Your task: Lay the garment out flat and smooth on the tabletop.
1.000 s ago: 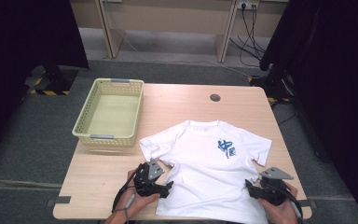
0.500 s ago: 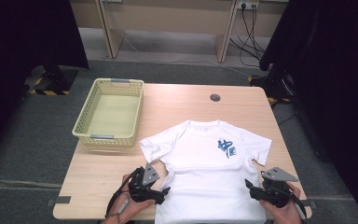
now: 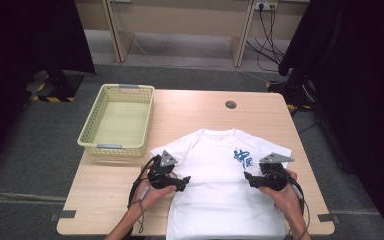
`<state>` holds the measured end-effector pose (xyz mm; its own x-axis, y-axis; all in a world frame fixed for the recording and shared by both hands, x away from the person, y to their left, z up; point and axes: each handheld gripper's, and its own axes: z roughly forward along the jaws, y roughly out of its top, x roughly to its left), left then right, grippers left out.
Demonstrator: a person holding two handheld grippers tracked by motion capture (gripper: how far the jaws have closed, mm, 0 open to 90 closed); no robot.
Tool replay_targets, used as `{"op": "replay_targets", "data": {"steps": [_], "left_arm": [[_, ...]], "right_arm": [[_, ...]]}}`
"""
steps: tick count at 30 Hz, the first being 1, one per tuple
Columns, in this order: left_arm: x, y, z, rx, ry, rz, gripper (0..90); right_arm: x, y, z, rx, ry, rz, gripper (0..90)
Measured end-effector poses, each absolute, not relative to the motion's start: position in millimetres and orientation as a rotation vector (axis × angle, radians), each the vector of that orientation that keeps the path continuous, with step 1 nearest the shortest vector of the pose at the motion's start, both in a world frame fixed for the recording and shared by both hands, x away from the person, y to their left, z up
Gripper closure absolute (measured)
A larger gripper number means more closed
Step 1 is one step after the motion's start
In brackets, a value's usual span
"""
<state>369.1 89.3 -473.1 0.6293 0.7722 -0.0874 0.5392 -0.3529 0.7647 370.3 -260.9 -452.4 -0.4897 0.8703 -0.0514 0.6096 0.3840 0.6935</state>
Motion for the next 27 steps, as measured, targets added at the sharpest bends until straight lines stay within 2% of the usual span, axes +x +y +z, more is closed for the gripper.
{"op": "replay_targets", "data": {"steps": [5,7,15,27], "left_arm": [[386,89,-481,2.106,1.066,0.337,14.7],[390,89,-481,2.106,1.075,0.365,14.7],[414,87,-482,2.161,1.04,0.422,12.6],[452,79,-484,2.12,1.069,0.449,9.5]], "right_arm": [[395,-258,-461,1.329,2.274,0.819,31.5],[404,-256,-469,1.321,2.302,0.821,27.4],[437,-255,-466,1.337,2.313,0.804,27.6],[469,-258,-465,1.373,2.293,0.778,26.4]]}}
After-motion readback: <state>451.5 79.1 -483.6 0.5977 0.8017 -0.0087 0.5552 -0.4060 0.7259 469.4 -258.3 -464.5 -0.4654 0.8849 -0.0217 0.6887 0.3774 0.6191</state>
